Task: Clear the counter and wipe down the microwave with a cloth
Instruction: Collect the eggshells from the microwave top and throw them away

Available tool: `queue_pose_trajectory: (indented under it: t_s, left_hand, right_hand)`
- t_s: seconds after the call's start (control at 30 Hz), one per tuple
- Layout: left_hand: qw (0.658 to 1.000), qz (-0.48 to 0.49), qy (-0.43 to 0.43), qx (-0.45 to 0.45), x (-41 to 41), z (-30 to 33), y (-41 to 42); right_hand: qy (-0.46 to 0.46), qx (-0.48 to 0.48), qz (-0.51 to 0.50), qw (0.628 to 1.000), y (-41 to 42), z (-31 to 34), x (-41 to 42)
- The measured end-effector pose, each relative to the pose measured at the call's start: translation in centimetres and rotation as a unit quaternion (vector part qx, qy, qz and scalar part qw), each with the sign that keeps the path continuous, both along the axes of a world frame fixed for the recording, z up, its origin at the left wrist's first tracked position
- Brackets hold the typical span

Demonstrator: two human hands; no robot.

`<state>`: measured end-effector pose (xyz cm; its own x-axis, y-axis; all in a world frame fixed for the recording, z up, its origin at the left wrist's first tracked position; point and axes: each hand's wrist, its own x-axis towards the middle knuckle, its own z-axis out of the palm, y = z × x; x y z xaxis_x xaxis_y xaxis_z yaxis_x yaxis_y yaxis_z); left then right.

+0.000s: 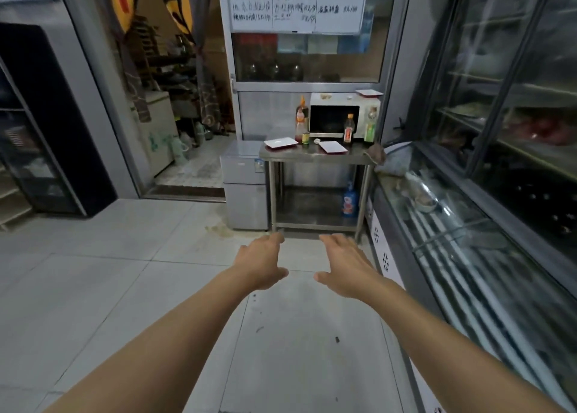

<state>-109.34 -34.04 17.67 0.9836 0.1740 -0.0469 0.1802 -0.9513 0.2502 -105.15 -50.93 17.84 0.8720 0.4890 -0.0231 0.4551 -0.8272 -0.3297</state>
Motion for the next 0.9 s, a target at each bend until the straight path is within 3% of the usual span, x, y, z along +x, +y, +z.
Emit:
queue_pose_trajectory:
  t_s: [0.43,0.63,0.9]
  left_hand:
    - [1.0,0.003,-0.003,-0.014,25.4,0.5,7.3]
    - [0.999,-0.041,-0.027,-0.019,38.4,0.1,11.7]
    - [0.997,-0.073,0.002,-0.031,53.8,0.8,17.6]
  right_hand:
    - [-0.001,-0.003,0.013,1.0,6.7,0.6,25.7]
    - [-0.014,0.013,-0.032,0.999,10.5,0.7,36.7]
    - [-0.003,0.025,-0.084,0.996,15.5,1.1,49.6]
